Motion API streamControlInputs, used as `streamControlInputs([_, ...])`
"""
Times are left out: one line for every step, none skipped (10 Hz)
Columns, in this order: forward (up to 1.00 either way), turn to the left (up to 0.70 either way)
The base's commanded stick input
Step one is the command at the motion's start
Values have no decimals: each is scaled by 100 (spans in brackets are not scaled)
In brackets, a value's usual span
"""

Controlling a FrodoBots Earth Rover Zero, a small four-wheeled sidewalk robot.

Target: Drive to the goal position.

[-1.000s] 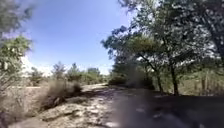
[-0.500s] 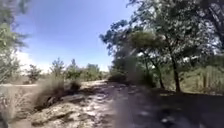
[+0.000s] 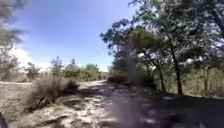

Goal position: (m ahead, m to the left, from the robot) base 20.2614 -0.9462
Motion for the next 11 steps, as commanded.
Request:
streamControlInputs([44,2])
streamControlInputs([44,2])
streamControlInputs([44,2])
streamControlInputs([44,23])
streamControlInputs([44,27])
streamControlInputs([44,26])
streamControlInputs([44,2])
streamControlInputs([44,2])
streamControlInputs([44,2])
streamControlInputs([44,2])
streamControlInputs([44,2])
